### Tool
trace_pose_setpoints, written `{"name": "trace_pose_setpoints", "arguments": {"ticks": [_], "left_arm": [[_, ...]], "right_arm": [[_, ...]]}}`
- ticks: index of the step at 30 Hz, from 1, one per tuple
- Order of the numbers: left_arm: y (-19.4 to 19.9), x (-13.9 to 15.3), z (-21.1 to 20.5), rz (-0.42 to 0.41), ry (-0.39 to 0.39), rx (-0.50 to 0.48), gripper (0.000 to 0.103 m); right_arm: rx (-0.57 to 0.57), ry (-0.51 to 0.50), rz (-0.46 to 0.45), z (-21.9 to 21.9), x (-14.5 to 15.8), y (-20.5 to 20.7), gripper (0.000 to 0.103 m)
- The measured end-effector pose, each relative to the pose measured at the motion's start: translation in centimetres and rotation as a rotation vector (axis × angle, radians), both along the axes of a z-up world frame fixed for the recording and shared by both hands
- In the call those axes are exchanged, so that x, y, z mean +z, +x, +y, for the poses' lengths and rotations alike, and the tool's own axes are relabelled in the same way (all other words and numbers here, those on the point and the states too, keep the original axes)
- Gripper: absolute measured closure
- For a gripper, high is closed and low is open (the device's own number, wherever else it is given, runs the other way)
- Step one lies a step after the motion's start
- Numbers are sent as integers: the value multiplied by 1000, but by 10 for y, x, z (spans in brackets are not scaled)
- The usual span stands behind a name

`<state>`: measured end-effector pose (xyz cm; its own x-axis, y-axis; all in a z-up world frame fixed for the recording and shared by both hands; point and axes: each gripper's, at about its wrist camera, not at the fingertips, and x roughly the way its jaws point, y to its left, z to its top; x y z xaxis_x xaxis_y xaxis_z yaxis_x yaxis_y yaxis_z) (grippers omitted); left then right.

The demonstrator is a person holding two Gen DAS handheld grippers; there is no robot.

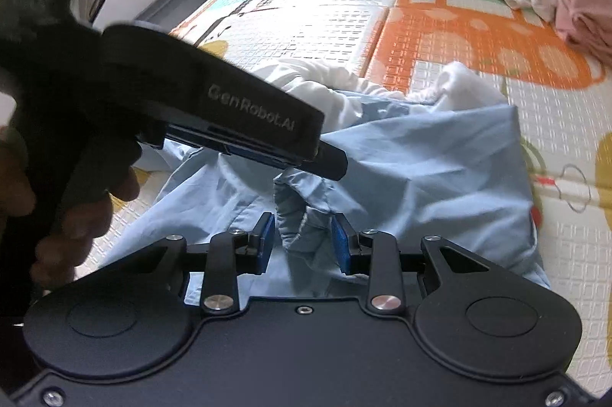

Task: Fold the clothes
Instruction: 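Lower the cuff onto the shirt front with the right gripper while the left gripper approaches, then grasp the cuff with the left gripper while the right gripper still holds it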

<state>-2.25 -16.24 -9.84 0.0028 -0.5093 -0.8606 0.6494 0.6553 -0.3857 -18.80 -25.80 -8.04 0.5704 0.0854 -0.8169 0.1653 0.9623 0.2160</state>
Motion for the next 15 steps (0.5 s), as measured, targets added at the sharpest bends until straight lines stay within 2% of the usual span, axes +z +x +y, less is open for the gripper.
{"name": "trace_pose_setpoints", "arguments": {"ticks": [5, 7, 15], "left_arm": [[-1, -5, 3, 39, 8, -4, 57], [0, -7, 2, 51, 23, 4, 57], [0, -8, 7, 150, 54, 20, 57]], "right_arm": [[4, -80, 28, 12, -7, 11, 71], [15, -107, 36, 16, -9, 14, 75], [5, -125, 52, 17, -13, 15, 84]]}}
